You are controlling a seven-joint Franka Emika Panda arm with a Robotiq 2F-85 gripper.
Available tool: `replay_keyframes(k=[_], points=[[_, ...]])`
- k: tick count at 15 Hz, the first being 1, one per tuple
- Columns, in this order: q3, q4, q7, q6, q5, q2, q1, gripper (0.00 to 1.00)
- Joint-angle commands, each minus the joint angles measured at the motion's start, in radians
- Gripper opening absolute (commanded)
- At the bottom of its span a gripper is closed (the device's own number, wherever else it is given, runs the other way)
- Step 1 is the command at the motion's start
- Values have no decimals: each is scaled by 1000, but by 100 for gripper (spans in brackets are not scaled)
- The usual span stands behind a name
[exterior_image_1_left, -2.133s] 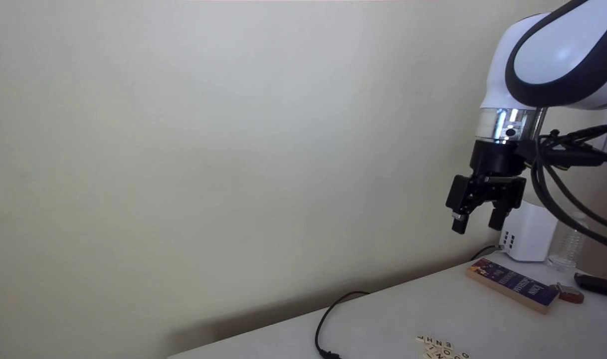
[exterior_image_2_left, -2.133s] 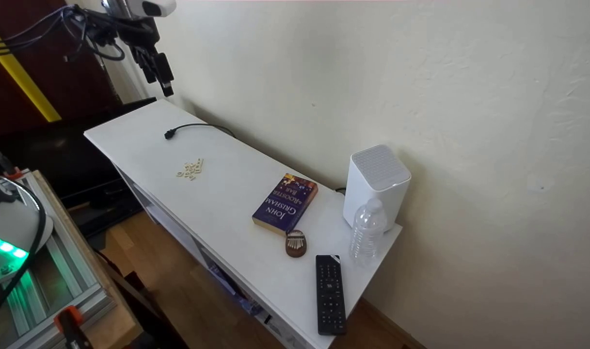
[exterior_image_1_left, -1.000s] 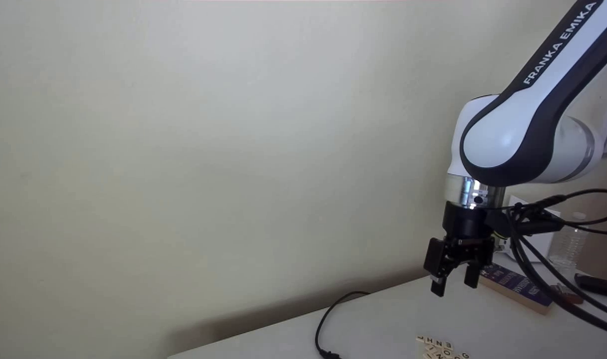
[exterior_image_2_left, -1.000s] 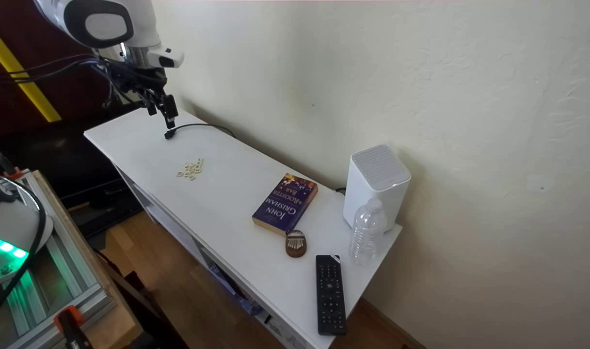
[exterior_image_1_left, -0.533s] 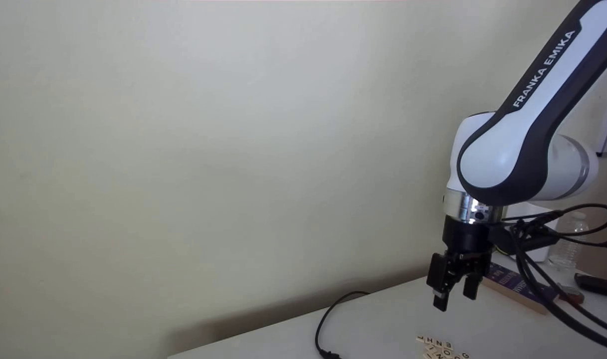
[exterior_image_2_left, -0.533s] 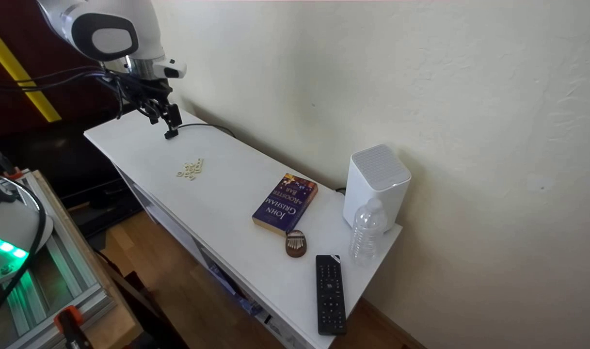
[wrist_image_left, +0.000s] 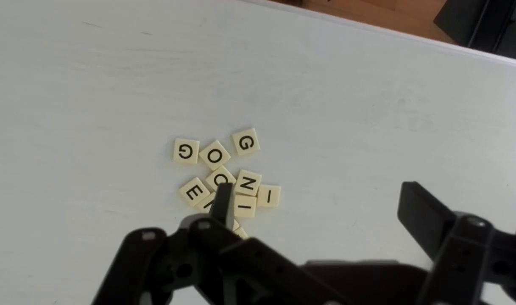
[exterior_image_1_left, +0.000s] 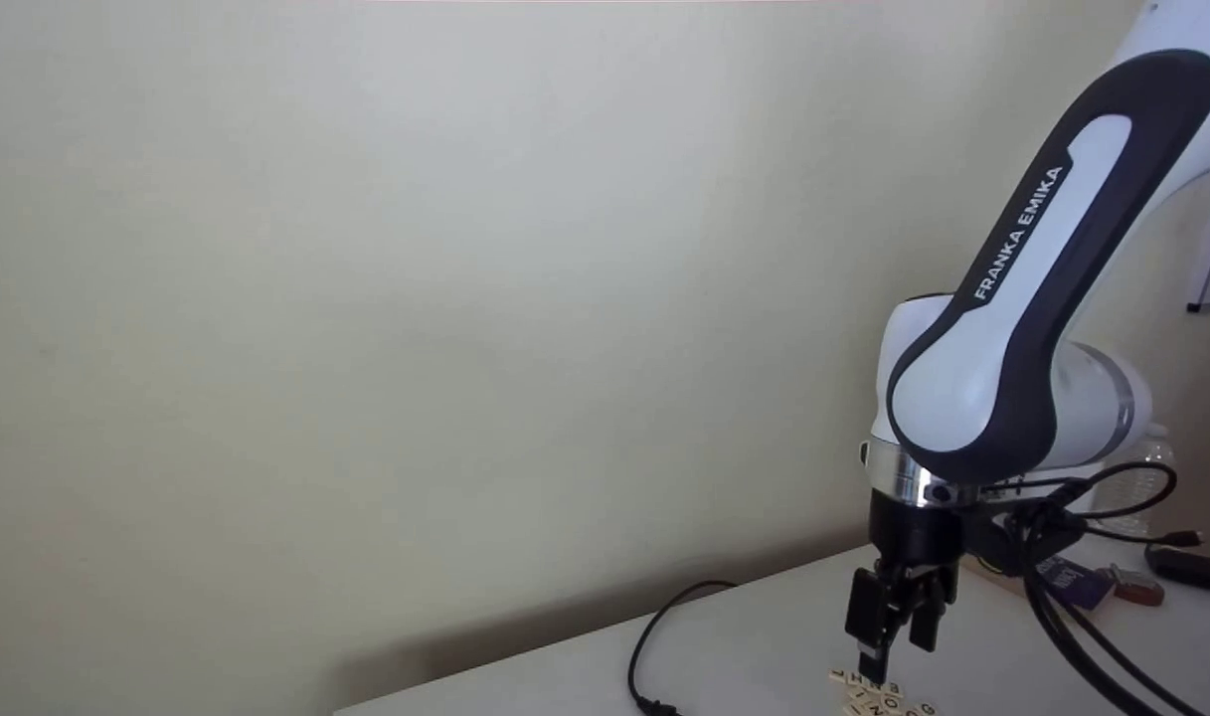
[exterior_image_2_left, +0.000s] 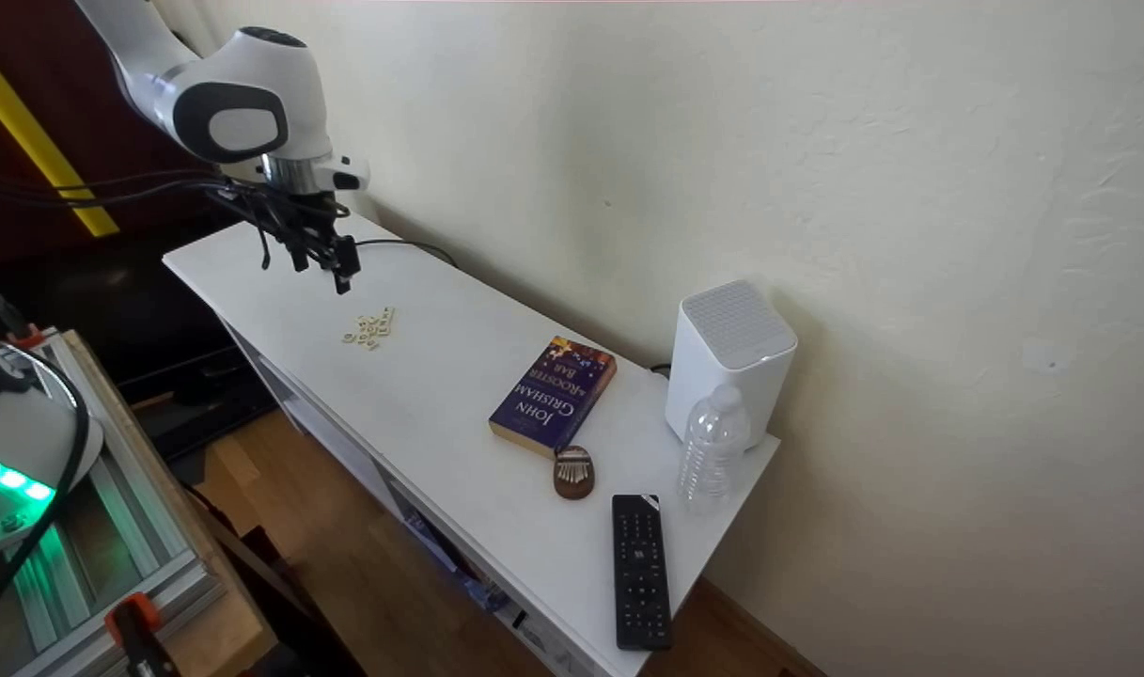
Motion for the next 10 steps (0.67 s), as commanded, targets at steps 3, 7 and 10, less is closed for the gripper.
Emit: replay_keyframes(k=[3,7,10], points=[[-11,79,43,56,-79,132,9,100],[-27,111,74,57,-116,179,31,100],[-42,119,99,58,-134,198,45,73]])
